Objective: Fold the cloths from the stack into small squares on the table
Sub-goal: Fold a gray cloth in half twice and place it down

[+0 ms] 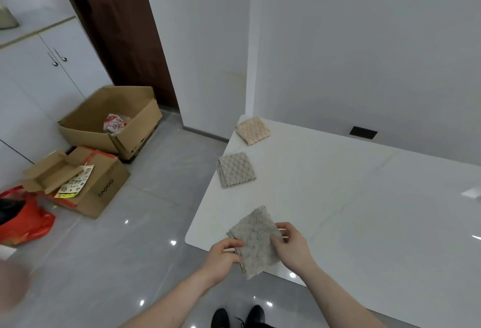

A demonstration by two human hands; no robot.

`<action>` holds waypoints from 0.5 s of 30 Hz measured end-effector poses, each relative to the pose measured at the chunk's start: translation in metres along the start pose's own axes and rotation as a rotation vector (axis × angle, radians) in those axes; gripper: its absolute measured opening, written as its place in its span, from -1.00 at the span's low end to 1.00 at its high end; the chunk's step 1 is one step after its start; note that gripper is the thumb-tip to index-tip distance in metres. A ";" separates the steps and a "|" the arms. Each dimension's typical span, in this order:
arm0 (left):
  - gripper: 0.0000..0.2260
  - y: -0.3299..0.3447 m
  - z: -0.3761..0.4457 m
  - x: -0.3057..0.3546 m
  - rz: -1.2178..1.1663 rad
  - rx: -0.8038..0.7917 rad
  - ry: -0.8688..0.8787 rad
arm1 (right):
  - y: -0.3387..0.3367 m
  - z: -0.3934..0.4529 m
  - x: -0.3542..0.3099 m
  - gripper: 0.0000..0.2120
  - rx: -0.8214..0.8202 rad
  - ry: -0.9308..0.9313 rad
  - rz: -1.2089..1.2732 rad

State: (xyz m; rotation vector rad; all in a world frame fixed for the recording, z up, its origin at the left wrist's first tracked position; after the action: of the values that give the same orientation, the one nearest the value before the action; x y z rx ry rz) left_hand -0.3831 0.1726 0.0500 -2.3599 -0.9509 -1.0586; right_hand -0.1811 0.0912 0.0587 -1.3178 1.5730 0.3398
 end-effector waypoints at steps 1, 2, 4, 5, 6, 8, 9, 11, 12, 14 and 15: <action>-0.57 -0.005 0.002 0.000 -0.001 0.010 -0.008 | 0.003 0.005 -0.001 -0.81 -0.009 0.002 -0.011; -0.59 -0.010 0.005 0.000 0.000 0.022 -0.012 | 0.007 0.011 -0.003 -0.81 -0.015 0.003 -0.021; -0.65 -0.021 0.013 0.002 0.014 0.045 -0.013 | 0.016 0.023 -0.007 -0.82 -0.033 0.005 -0.044; -0.67 -0.027 0.017 0.003 0.020 0.053 -0.015 | 0.021 0.029 -0.008 -0.82 -0.046 0.009 -0.055; -0.67 -0.032 0.021 0.005 0.026 0.057 -0.016 | 0.027 0.035 -0.009 -0.82 -0.059 0.013 -0.063; -0.66 -0.045 0.031 0.007 0.039 0.071 -0.038 | 0.038 0.046 -0.012 -0.83 -0.077 0.026 -0.069; -0.67 -0.051 0.034 0.009 0.050 0.081 -0.050 | 0.043 0.051 -0.013 -0.83 -0.081 0.033 -0.075; -0.66 -0.063 0.043 0.011 0.068 0.085 -0.071 | 0.053 0.062 -0.016 -0.85 -0.083 0.047 -0.087; -0.66 -0.068 0.049 0.011 0.071 0.082 -0.080 | 0.058 0.067 -0.017 -0.85 -0.080 0.057 -0.092; -0.69 -0.079 0.063 0.008 0.099 0.051 -0.103 | 0.068 0.076 -0.018 -0.85 -0.068 0.077 -0.110; -0.71 -0.084 0.071 0.006 0.118 0.034 -0.113 | 0.074 0.080 -0.018 -0.85 -0.061 0.086 -0.123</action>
State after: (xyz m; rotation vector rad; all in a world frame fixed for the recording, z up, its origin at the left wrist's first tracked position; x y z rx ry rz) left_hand -0.4042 0.2744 0.0149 -2.4360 -0.8495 -0.8658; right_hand -0.2062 0.1876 0.0101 -1.4866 1.5548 0.2594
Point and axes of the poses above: each hand's wrist, its own z-axis towards the middle knuckle, its own y-axis out of the palm, x = y × z, the point moved 5 cm from there along z, towards the middle knuckle, and after that the axes turned 3 degrees about -x, right-handed, at the moved point
